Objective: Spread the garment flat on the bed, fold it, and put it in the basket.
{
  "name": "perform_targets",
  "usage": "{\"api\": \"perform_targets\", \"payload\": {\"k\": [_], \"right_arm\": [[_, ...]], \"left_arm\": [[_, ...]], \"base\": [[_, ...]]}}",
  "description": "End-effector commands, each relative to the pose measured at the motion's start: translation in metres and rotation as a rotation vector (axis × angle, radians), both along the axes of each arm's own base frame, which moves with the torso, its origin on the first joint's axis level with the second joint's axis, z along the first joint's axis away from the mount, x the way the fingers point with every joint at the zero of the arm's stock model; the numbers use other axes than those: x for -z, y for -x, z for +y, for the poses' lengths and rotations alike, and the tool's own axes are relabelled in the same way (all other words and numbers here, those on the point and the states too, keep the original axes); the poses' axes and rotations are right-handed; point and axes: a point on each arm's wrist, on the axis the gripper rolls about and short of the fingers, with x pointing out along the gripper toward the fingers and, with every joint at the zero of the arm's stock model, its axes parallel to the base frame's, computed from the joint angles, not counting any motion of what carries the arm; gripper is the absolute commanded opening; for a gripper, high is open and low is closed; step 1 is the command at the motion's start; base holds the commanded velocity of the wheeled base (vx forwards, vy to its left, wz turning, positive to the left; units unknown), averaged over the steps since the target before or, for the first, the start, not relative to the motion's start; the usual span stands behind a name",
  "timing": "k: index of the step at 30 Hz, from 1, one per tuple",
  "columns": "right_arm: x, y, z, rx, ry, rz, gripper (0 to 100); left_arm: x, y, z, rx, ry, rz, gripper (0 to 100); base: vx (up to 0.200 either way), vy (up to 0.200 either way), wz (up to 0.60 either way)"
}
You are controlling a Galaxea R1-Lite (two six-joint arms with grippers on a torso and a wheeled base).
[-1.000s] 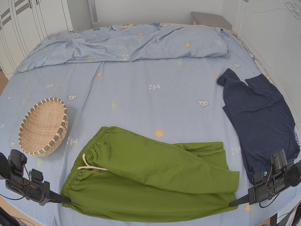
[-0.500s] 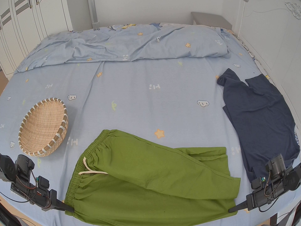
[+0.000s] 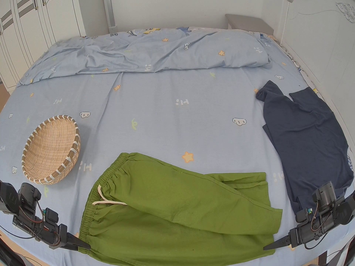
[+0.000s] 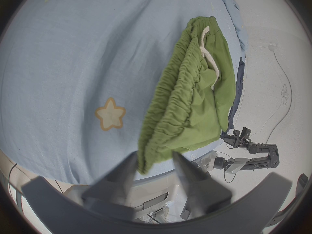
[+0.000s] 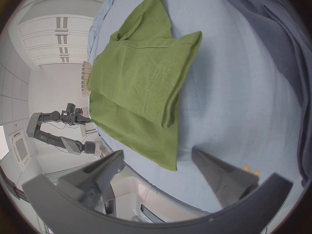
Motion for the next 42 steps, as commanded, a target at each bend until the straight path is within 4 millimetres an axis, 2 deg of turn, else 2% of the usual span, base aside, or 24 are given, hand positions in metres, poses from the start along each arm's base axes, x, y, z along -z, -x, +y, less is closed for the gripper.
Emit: {"api": "perform_targets", "payload": {"k": [1, 3, 8, 12, 14, 17, 19, 21, 22, 23, 27, 28, 29, 30, 31, 33, 34, 37, 42], "right_arm": [[0.001, 0.001, 0.0, 0.002, -0.001, 0.006, 100], [0.001, 0.002, -0.001, 0.004, -0.001, -0.003, 100], [-0.006, 0.003, -0.006, 0.034, -0.005, -0.08, 100], [-0.02, 0.007, -0.01, 0.064, -0.009, -0.166, 100], [-0.023, 0.008, -0.011, 0.071, -0.011, -0.19, 100], [-0.036, 0.005, -0.014, 0.093, -0.013, -0.279, 100], [-0.045, -0.002, -0.015, 0.099, -0.016, -0.334, 100], [-0.046, -0.002, -0.015, 0.099, -0.016, -0.337, 100], [-0.058, -0.009, -0.016, 0.106, -0.017, -0.407, 100], [-0.063, -0.011, -0.017, 0.116, -0.016, -0.438, 100], [-0.079, -0.023, -0.024, 0.149, -0.007, -0.521, 100], [-0.083, -0.026, -0.024, 0.15, -0.006, -0.536, 100], [-0.083, -0.026, -0.024, 0.15, -0.006, -0.536, 100], [-0.088, -0.03, -0.024, 0.149, -0.008, -0.56, 100], [-0.089, -0.031, -0.023, 0.147, -0.008, -0.563, 100], [-0.089, -0.031, -0.022, 0.143, -0.01, -0.563, 100], [-0.087, -0.031, -0.021, 0.139, -0.009, -0.551, 100], [-0.087, -0.032, -0.018, 0.128, -0.005, -0.552, 100], [-0.084, -0.03, -0.015, 0.113, -0.003, -0.538, 100]], "left_arm": [[-0.002, 0.001, 0.0, -0.001, -0.002, -0.008, 100], [-0.004, 0.002, 0.0, -0.002, -0.005, -0.02, 100], [-0.037, 0.012, 0.0, -0.022, -0.032, -0.105, 100], [-0.083, 0.014, 0.0, -0.031, -0.047, -0.15, 100], [-0.094, 0.011, -0.001, -0.025, -0.048, -0.167, 100], [-0.127, -0.007, -0.002, 0.013, -0.069, -0.27, 100], [-0.138, -0.024, -0.005, 0.052, -0.071, -0.314, 100], [-0.139, -0.026, -0.005, 0.053, -0.071, -0.315, 100], [-0.148, -0.052, -0.007, 0.079, -0.063, -0.339, 100], [-0.152, -0.066, -0.009, 0.093, -0.06, -0.353, 100], [-0.154, -0.113, -0.008, 0.115, -0.061, -0.405, 100], [-0.153, -0.122, -0.009, 0.12, -0.061, -0.413, 100], [-0.153, -0.122, -0.009, 0.12, -0.061, -0.413, 100], [-0.151, -0.142, -0.016, 0.14, -0.051, -0.429, 100], [-0.151, -0.15, -0.02, 0.142, -0.042, -0.433, 100], [-0.151, -0.154, -0.021, 0.139, -0.039, -0.436, 100], [-0.146, -0.176, -0.029, 0.133, -0.021, -0.449, 100], [-0.132, -0.208, -0.046, 0.156, -0.002, -0.447, 100], [-0.124, -0.22, -0.051, 0.141, 0.017, -0.419, 100]], "base": [[0.0, 0.0, 0.0], [0.0, 0.0, 0.0], [0.0, 0.0, 0.0], [0.0, 0.0, 0.0], [0.0, 0.0, 0.0], [0.0, 0.0, 0.0], [0.0, 0.0, 0.0], [0.0, 0.0, 0.0], [0.0, 0.0, 0.0], [0.0, 0.0, 0.0], [0.0, 0.0, 0.0], [0.0, 0.0, 0.0], [0.0, 0.0, 0.0], [0.0, 0.0, 0.0], [0.0, 0.0, 0.0], [0.0, 0.0, 0.0], [0.0, 0.0, 0.0], [0.0, 0.0, 0.0], [0.0, 0.0, 0.0]]}}
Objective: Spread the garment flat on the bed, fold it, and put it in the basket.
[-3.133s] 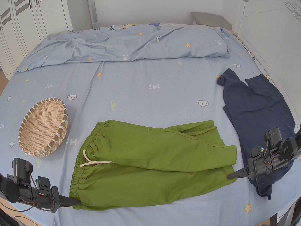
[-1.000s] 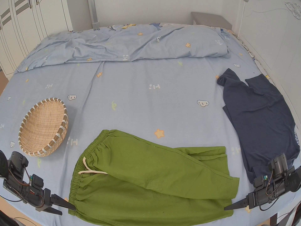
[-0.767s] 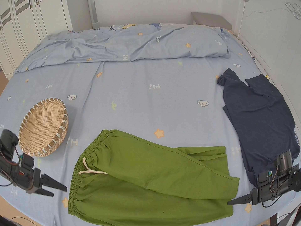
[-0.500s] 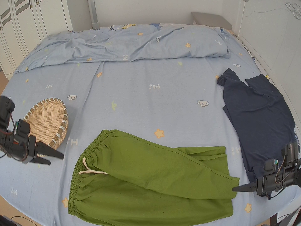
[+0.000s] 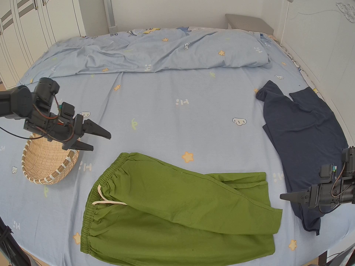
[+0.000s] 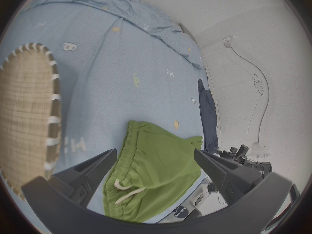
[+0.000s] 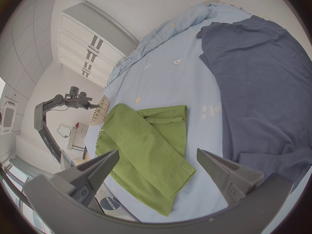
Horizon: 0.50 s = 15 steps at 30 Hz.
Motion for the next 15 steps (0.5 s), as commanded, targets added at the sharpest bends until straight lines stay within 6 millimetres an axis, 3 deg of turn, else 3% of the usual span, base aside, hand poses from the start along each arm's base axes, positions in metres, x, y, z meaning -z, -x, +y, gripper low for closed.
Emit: {"api": "perform_targets", "payload": {"k": [1, 15], "right_arm": [[-0.001, 0.001, 0.004, -0.016, 0.006, -0.006, 100], [-0.003, 0.001, 0.006, -0.031, 0.006, -0.02, 100]], "left_arm": [[0.046, -0.046, -0.019, 0.03, 0.023, 0.09, 100], [0.064, -0.067, -0.02, 0.02, 0.028, 0.109, 100]], "base": [[0.0, 0.0, 0.0], [0.0, 0.0, 0.0]]}}
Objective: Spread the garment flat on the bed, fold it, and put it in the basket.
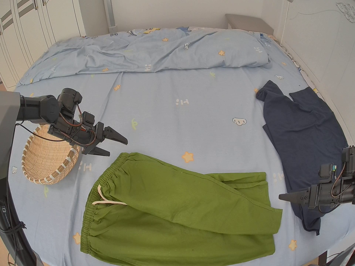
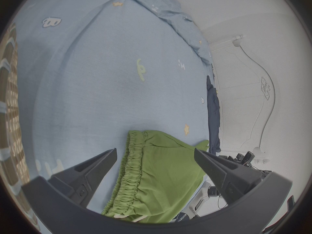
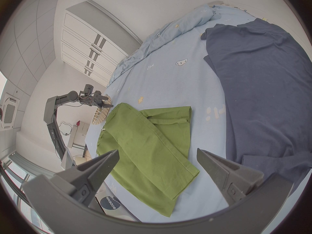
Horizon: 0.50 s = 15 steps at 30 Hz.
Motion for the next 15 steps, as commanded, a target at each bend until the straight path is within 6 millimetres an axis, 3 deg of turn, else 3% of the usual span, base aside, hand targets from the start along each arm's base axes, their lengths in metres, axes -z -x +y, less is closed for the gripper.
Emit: {"api": "perform_targets", "payload": {"k": [1, 5, 15], "right_arm": [[0.0, 0.001, 0.003, -0.015, -0.001, 0.0, 100], [0.0, 0.0, 0.005, -0.022, 0.002, 0.002, 100], [0.002, 0.001, 0.007, -0.032, 0.003, 0.008, 100]], "left_arm": [[0.018, -0.012, -0.001, 0.002, -0.001, 0.034, 100], [0.034, -0.021, -0.009, 0.016, 0.0, 0.07, 100], [0.045, -0.03, -0.011, 0.012, 0.003, 0.086, 100]], "base": [[0.0, 0.0, 0.0], [0.0, 0.0, 0.0], [0.0, 0.0, 0.0]]}}
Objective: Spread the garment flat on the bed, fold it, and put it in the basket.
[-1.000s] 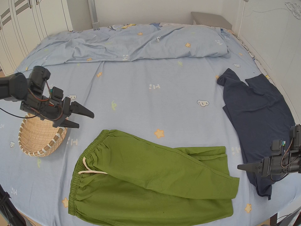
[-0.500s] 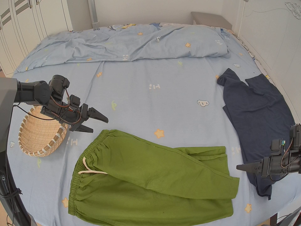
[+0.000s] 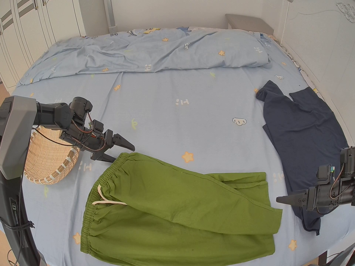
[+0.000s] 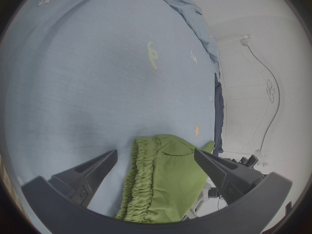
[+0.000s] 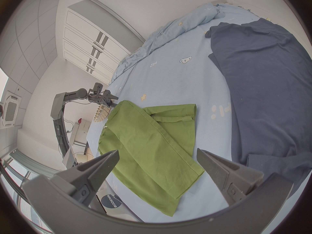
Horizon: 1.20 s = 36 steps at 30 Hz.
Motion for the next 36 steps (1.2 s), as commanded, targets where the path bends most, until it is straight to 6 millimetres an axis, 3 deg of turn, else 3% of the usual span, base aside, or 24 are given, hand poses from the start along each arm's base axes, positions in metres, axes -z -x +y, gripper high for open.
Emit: {"api": "perform_targets", "payload": {"k": [1, 4, 5, 18, 24, 36], "right_arm": [[0.001, 0.0, 0.0, -0.002, 0.0, 0.006, 100], [0.002, 0.0, 0.0, -0.002, 0.0, 0.011, 100], [0.003, 0.0, 0.0, -0.002, 0.0, 0.014, 100], [0.023, -0.005, -0.002, 0.011, 0.004, 0.123, 100], [0.032, -0.006, -0.003, 0.012, 0.003, 0.17, 100], [0.045, -0.007, -0.003, 0.014, 0.009, 0.241, 100]], "left_arm": [[0.01, -0.005, -0.002, 0.003, -0.001, 0.019, 100], [0.009, -0.005, -0.008, 0.017, -0.001, 0.018, 100], [0.009, -0.005, -0.008, 0.019, -0.002, 0.018, 0], [0.013, -0.004, -0.011, 0.024, -0.001, 0.033, 0], [-0.004, 0.002, -0.004, 0.009, 0.001, 0.002, 0], [-0.003, 0.002, -0.002, 0.004, 0.001, 0.004, 0]], "base": [[0.0, 0.0, 0.0], [0.0, 0.0, 0.0], [0.0, 0.0, 0.0], [0.0, 0.0, 0.0], [0.0, 0.0, 0.0], [0.0, 0.0, 0.0]]}}
